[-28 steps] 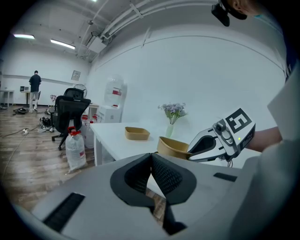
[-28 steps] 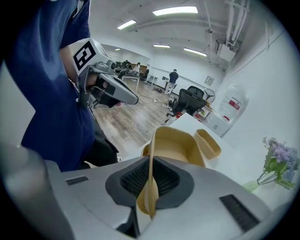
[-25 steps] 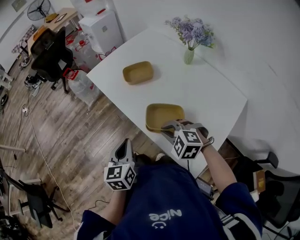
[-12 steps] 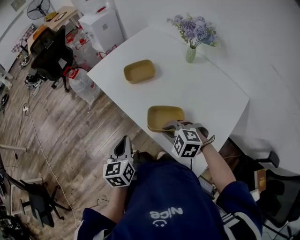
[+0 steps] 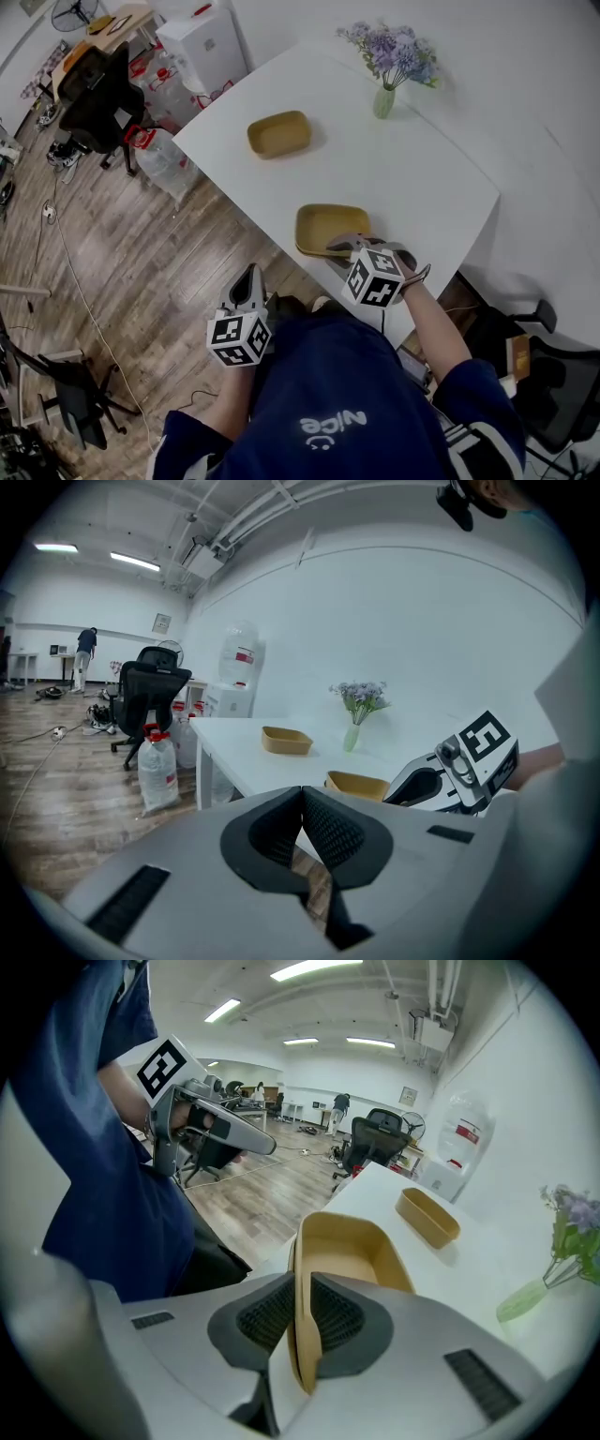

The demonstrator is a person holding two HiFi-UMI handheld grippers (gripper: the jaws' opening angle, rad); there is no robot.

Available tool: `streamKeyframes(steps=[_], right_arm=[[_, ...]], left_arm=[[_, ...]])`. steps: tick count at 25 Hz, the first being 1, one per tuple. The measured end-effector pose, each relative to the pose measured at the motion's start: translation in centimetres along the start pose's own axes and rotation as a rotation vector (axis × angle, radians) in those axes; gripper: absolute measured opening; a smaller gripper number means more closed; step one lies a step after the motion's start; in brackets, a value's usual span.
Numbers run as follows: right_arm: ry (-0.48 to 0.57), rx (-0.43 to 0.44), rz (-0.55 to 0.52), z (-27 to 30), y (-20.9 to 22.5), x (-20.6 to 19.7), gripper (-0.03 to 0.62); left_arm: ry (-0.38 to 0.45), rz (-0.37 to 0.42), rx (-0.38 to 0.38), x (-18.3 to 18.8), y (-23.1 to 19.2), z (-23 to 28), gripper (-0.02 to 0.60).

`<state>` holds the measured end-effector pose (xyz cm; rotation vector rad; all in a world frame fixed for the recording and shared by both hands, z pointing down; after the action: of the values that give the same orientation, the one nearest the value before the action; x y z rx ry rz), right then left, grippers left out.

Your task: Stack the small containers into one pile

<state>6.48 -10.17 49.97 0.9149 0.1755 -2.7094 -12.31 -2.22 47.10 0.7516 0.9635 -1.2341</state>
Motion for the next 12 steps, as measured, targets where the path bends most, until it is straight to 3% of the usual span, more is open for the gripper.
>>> streamKeyframes(steps=[7,10,12], right_arm=[[0.033,0.040,0.070,-0.2,-0.3,-0.1,0.063],[0.060,0.056,0.103,-0.6,-0.1,0.0,0.160],[0.075,0.062,0.115,-1.0,-0.1,0.1,0.170]], left_arm=[[0.005,-0.010,0.023,-0.5,-0.3,-0.9,0.020],[0.009,-0.006,0.025,-0.6,-0.3,-0.9,0.020],[0.009,0.004,0.023,-0.6,0.0,-1.1,0.020]])
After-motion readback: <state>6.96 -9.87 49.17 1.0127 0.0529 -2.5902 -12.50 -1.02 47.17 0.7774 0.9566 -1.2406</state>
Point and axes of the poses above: the fingertips, and each gripper's own axes: z forward along the fingers, y to its right, x out of its top, the point moved 7 cm from there along -z, backward along the fingers, and after that the axes turned 15 degrees about z, right-handed, at the moved point
